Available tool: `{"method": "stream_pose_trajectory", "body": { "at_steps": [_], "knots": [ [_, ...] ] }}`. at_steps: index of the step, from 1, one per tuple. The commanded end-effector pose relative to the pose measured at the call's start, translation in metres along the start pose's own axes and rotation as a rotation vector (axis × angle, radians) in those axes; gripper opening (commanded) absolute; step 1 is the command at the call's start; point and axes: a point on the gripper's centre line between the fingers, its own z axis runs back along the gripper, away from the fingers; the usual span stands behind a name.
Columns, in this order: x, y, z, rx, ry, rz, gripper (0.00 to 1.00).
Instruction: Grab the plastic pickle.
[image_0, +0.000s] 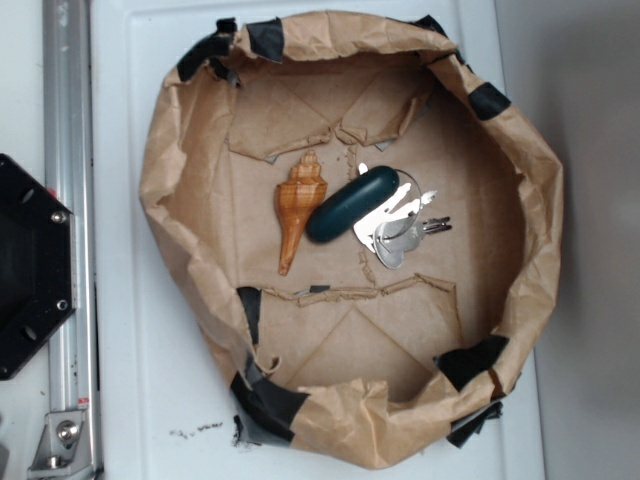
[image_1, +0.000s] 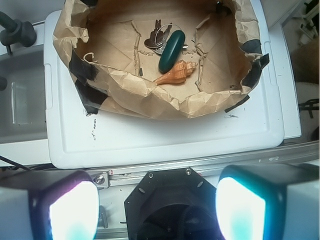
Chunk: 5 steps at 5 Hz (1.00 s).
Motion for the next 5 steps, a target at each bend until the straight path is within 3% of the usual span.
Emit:
{"method": "stream_pose_trajectory", "body": {
  "at_steps": [1, 2, 3, 4, 5],
  "knots": [
    [0.0, 0.0, 0.0, 0.0, 0.0, 0.0, 1.0],
    [0.046, 0.02, -0.017, 0.107, -0.069, 0.07, 1.0],
    [0.082, 0.029, -0.038, 0.132, -0.046, 0.101, 1.0],
    [0.111, 0.029, -0.07, 0.118, 0.005, 0.109, 1.0],
    [0.132, 0.024, -0.119, 0.188, 0.111, 0.026, 1.0]
  ]
}}
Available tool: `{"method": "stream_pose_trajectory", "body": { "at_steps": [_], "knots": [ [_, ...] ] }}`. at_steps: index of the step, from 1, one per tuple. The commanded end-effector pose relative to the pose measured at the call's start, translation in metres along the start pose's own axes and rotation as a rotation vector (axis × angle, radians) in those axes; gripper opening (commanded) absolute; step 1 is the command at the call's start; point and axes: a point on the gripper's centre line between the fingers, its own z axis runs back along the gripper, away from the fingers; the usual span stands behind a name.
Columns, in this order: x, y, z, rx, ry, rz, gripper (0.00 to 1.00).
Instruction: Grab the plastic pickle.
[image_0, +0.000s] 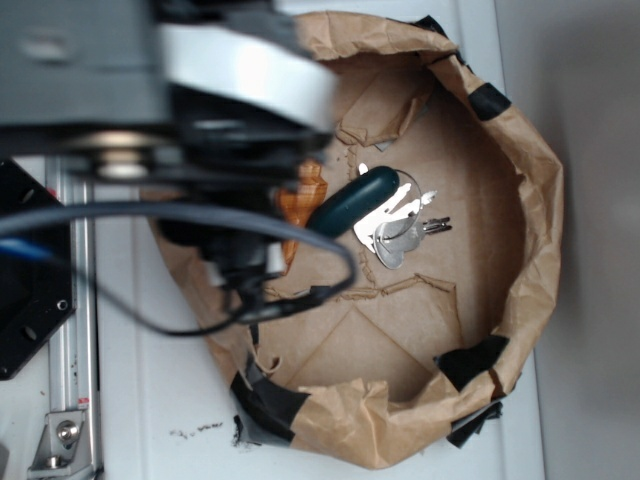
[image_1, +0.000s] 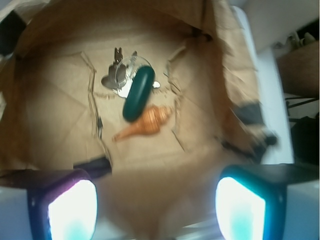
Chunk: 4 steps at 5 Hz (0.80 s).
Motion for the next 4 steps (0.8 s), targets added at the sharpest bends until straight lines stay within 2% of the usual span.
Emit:
{"method": "stream_pose_trajectory", "body": {
  "at_steps": [1, 2, 3, 4],
  "knots": [
    [0.049, -0.026, -0.084, -0.007, 0.192, -0.151, 1.0],
    [0.055, -0.025, -0.112, -0.124, 0.284, -0.146, 1.0],
    [0.06, -0.028, -0.125, -0.194, 0.334, -0.132, 1.0],
    [0.054, -0.021, -0.126, -0.168, 0.319, -0.084, 0.0]
  ]
}}
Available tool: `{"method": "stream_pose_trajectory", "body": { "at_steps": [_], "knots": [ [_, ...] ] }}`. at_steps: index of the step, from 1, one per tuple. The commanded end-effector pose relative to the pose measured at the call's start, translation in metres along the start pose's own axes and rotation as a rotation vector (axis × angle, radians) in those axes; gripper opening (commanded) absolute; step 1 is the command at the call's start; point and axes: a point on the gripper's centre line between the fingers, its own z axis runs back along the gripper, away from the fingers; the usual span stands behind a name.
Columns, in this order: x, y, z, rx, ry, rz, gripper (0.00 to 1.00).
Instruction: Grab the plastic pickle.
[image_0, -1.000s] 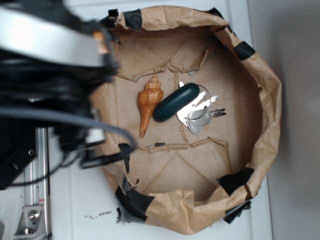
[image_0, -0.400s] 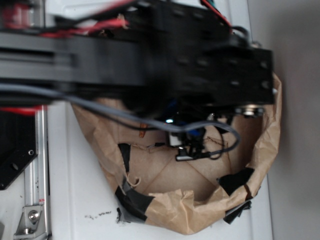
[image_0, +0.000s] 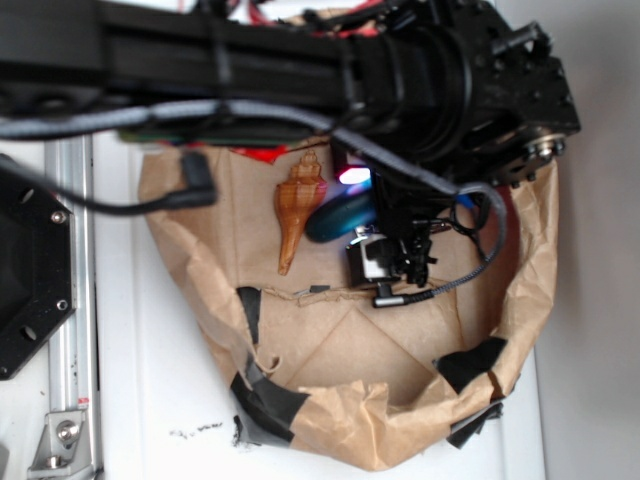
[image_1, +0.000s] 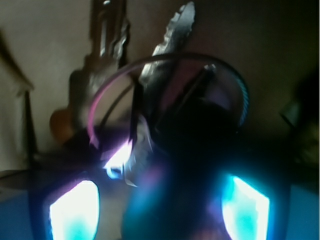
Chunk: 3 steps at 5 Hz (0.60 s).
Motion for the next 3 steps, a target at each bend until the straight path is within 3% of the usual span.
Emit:
{"method": "stream_pose_trajectory", "body": {
  "at_steps": [1, 2, 3],
  "knots": [
    [-0.014, 0.005, 0.015, 0.044, -0.097, 0.037, 0.0],
    [-0.033, 0.002, 0.049, 0.133, -0.186, -0.011, 0.0],
    [-0.049, -0.007, 0.094, 0.212, -0.326, -0.079, 0.0]
  ]
}}
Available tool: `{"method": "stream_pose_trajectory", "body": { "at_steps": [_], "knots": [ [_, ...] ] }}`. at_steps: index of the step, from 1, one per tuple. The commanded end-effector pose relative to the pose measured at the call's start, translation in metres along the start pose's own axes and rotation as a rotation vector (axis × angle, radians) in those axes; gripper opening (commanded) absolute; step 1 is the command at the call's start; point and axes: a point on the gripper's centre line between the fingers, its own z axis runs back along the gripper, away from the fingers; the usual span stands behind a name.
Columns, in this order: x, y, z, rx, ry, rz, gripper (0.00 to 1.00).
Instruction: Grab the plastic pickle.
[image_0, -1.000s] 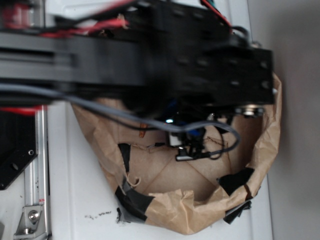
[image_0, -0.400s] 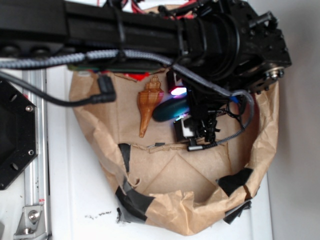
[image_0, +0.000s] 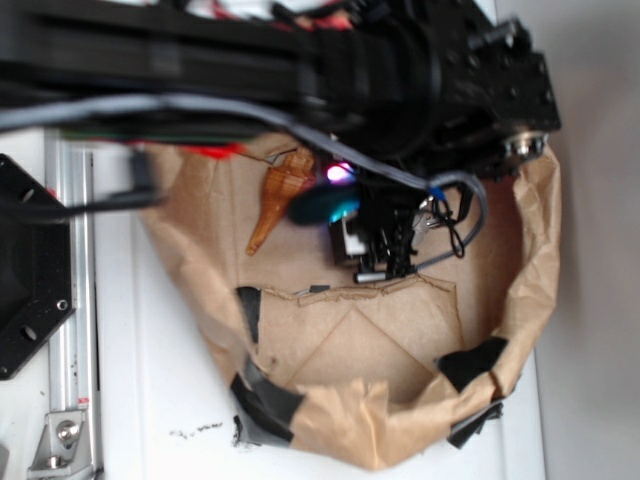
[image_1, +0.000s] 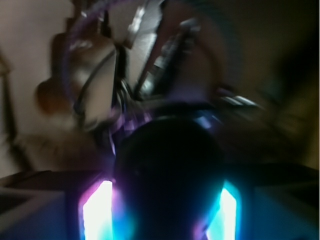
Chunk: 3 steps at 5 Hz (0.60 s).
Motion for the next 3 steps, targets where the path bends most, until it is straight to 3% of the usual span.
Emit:
{"method": "stream_pose_trajectory", "body": {
  "at_steps": [1, 2, 3],
  "knots": [
    [-0.028, -0.017, 0.109, 0.108, -0.312, -0.086, 0.0],
    [-0.037, -0.02, 0.119, 0.071, -0.378, -0.077, 0.0],
    [-0.034, -0.03, 0.111, 0.114, -0.379, -0.077, 0.0]
  ]
}}
